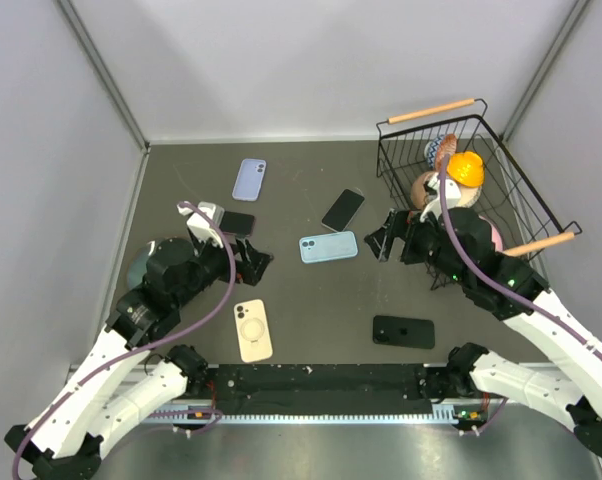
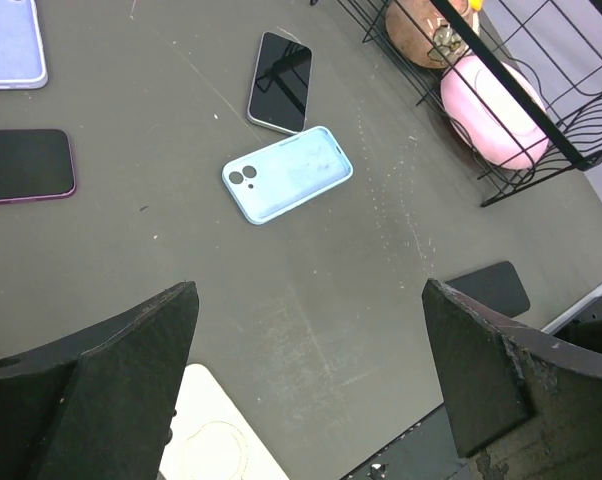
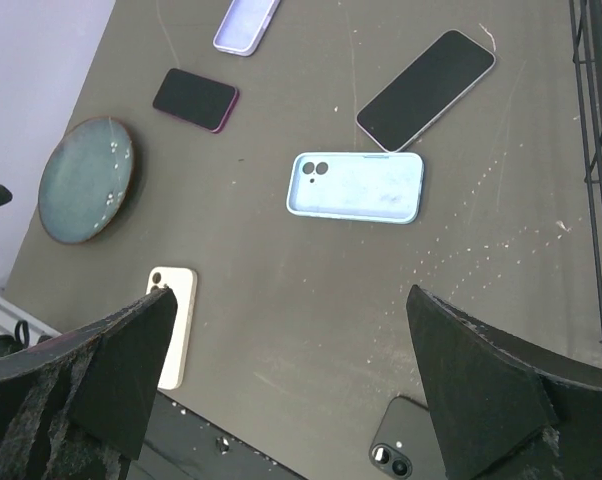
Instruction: Put the phone into the phone case
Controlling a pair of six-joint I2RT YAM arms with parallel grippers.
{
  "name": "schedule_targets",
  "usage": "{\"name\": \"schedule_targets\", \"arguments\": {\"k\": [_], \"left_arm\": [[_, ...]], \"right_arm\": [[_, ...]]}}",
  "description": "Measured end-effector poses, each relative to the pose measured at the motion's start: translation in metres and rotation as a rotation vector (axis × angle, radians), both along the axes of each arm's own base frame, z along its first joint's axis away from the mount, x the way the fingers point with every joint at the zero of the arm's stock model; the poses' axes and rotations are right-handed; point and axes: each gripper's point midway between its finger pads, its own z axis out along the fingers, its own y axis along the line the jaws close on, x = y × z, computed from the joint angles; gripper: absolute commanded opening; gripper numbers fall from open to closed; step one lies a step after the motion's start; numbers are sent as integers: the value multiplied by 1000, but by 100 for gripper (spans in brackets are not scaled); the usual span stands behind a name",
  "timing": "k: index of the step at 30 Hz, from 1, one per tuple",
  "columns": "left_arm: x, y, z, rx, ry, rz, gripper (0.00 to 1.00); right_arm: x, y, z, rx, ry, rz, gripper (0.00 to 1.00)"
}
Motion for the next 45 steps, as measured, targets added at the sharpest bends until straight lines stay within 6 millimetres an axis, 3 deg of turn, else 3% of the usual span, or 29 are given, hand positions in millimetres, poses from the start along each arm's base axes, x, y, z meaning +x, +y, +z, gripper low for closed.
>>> {"name": "schedule_targets", "arguments": {"k": [10, 13, 19, 22, 26, 31, 37, 45], "left_arm": [[6, 8, -7, 50, -20, 32, 99], [8, 13, -7, 70, -39, 52, 99], [8, 23, -12, 93, -74, 84, 99], [7, 29, -11, 99, -88, 103, 99], [8, 35, -7, 103, -112, 131, 99], [5, 43, 3, 93, -154, 153, 99], [3, 50, 9, 84, -180, 180, 99], [3, 53, 9, 89, -188, 193, 99]], "right_arm": [[4, -13, 6, -31, -50, -47, 99], [5, -15, 5, -78, -75, -27, 95], [2, 5, -6, -253, -150, 222, 93], [8, 14, -23, -374, -158, 327, 92], [8, 14, -65, -575, -119, 499, 95], [-15, 3, -102, -770, -118, 760, 99], [-30, -11, -135, -862, -74, 882, 99], [-69, -27, -201, -973, 48, 1045, 99]]}}
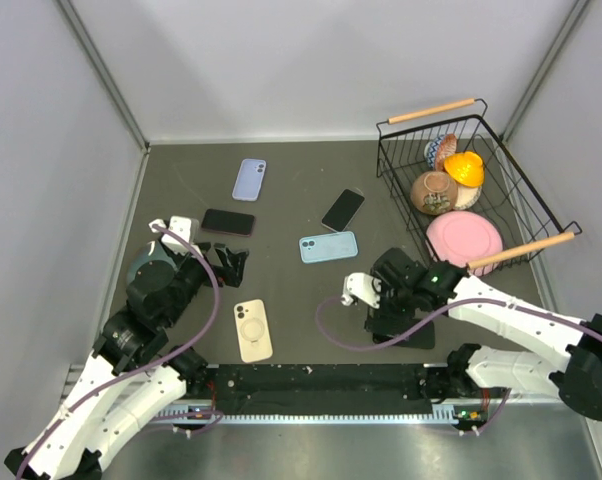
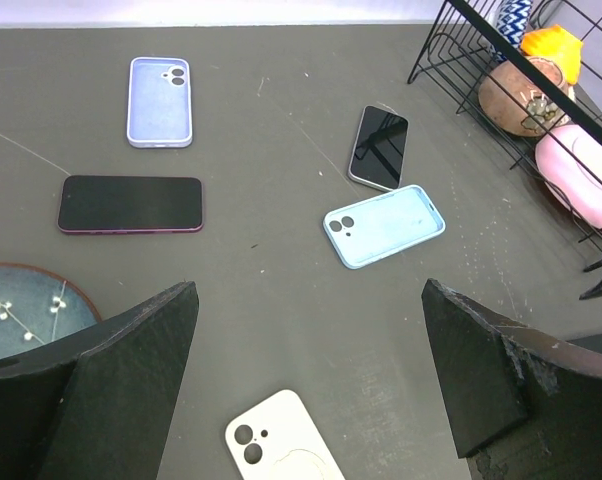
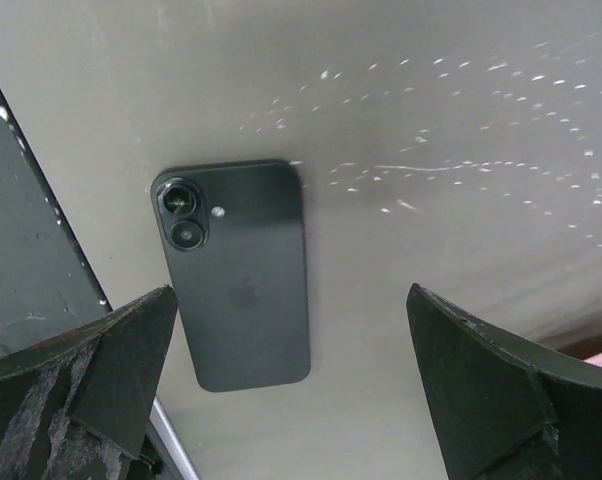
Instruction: Put the phone into the phone case
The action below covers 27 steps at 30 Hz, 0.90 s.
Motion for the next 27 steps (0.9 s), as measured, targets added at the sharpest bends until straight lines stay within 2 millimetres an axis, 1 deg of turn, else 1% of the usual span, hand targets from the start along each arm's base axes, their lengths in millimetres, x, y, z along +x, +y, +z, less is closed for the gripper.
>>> {"name": "schedule_targets", "arguments": {"k": [4, 7, 13, 17, 21, 27], "left_arm": [[0, 1, 0, 7, -1, 2, 99], [1, 0, -2, 12, 2, 2, 99], [2, 0, -2, 14, 5, 2, 99], [2, 0, -3, 17, 4, 2, 99], [2, 0, -3, 18, 4, 3, 99], [2, 1, -3, 18, 4, 4, 99]], "right_arm": [[-10, -10, -22, -83, 34, 40, 99], [-13, -13, -33, -128, 62, 53, 99], [-15, -15, -44, -163, 97, 63, 99], [-20, -15, -53, -189, 148, 66, 99], [-24, -13, -56, -184, 176, 63, 99], [-24, -18, -62, -221, 187, 51, 99]]}}
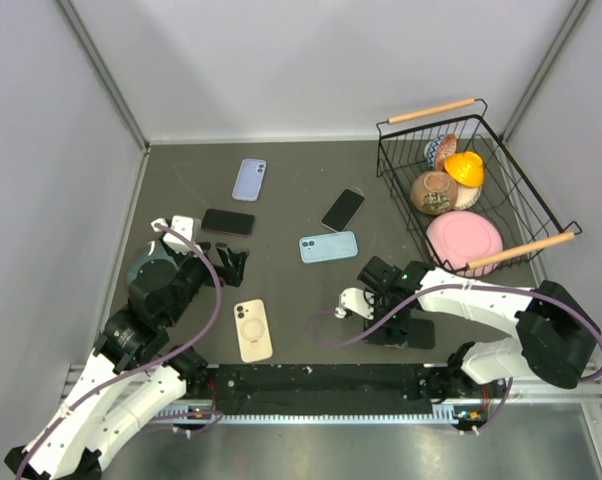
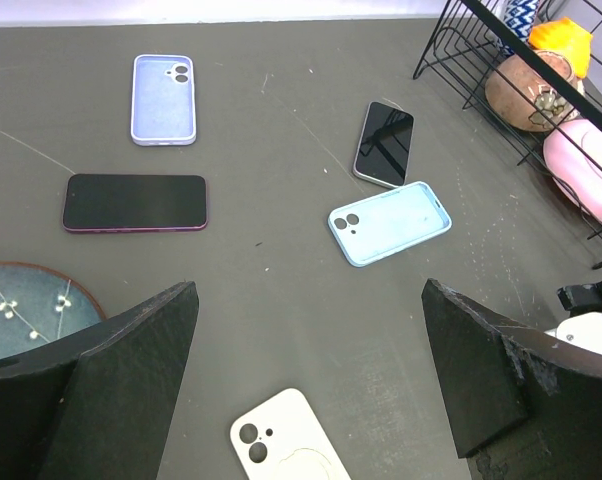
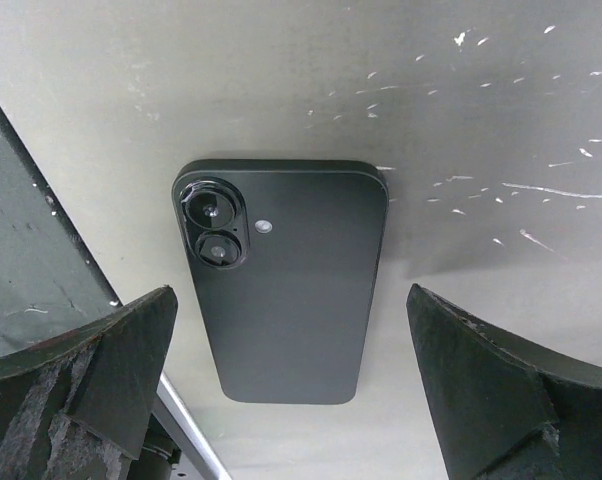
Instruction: Put the phone into the phone case
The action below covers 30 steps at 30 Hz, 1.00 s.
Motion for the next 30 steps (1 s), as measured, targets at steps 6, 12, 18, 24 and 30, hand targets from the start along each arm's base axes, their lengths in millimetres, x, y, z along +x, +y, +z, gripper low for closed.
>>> {"name": "schedule_targets", "arguments": {"k": [6, 12, 18, 24, 30], "left_arm": [[1, -1, -2, 5, 8, -1, 99], [1, -1, -3, 7, 10, 0, 99], [1, -1, -3, 7, 11, 0, 99], [1, -1, -3, 7, 11, 0, 99], [1, -1, -5, 9, 14, 1, 97]], "right_arm": [[0, 4, 0, 21, 3, -8, 99], [4, 7, -4, 36, -19, -16, 99], [6, 11, -8, 39, -20, -28, 99], [7, 10, -12, 23, -22, -41, 99], [9, 9, -12, 16, -31, -41, 78]]}}
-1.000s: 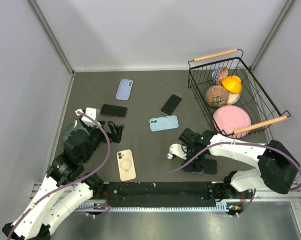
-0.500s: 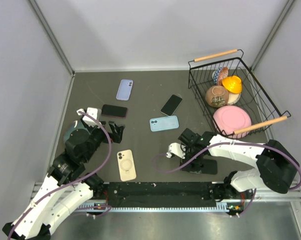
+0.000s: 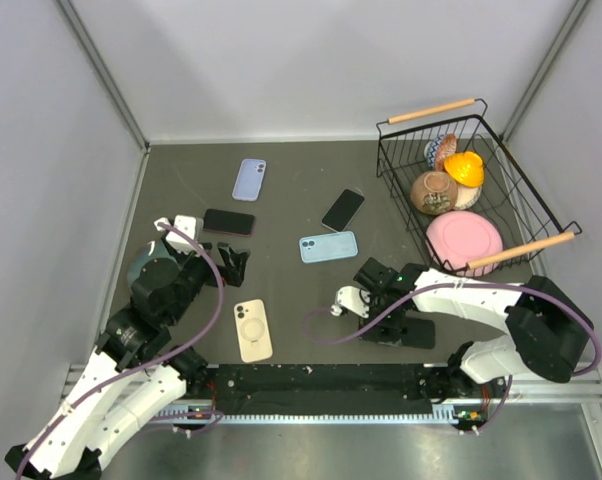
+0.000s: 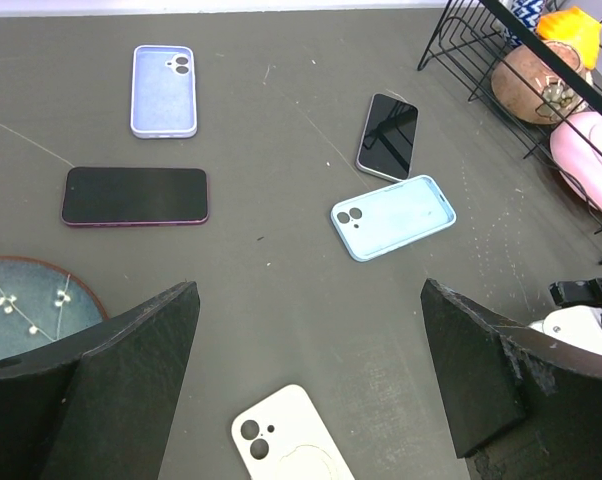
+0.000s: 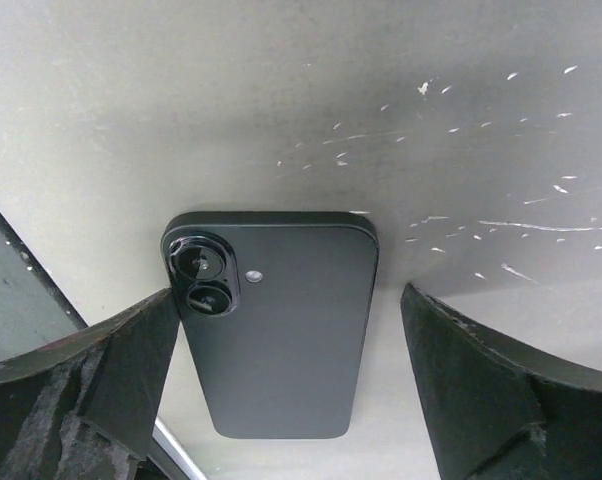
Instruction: Put the phone into the phone case
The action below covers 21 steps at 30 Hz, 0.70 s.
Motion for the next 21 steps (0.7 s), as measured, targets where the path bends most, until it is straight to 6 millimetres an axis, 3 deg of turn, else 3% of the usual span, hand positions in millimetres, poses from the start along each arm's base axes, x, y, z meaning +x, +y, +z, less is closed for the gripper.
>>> {"name": "schedule_targets", "arguments": {"k": [3, 10, 17, 21], "left_arm": [[0, 0, -1, -2, 5, 2, 95], [-2, -3, -18, -36, 107, 20, 86], [-15, -21, -34, -164, 227, -23, 77], [-23, -43, -64, -225, 341, -97, 73]], "right_arm": [[1, 0, 0, -1, -6, 1, 66], [4, 4, 4, 23, -23, -1, 55], [18, 44, 33, 258, -111, 4, 50], [24, 72, 52, 408, -142, 12, 50]]}}
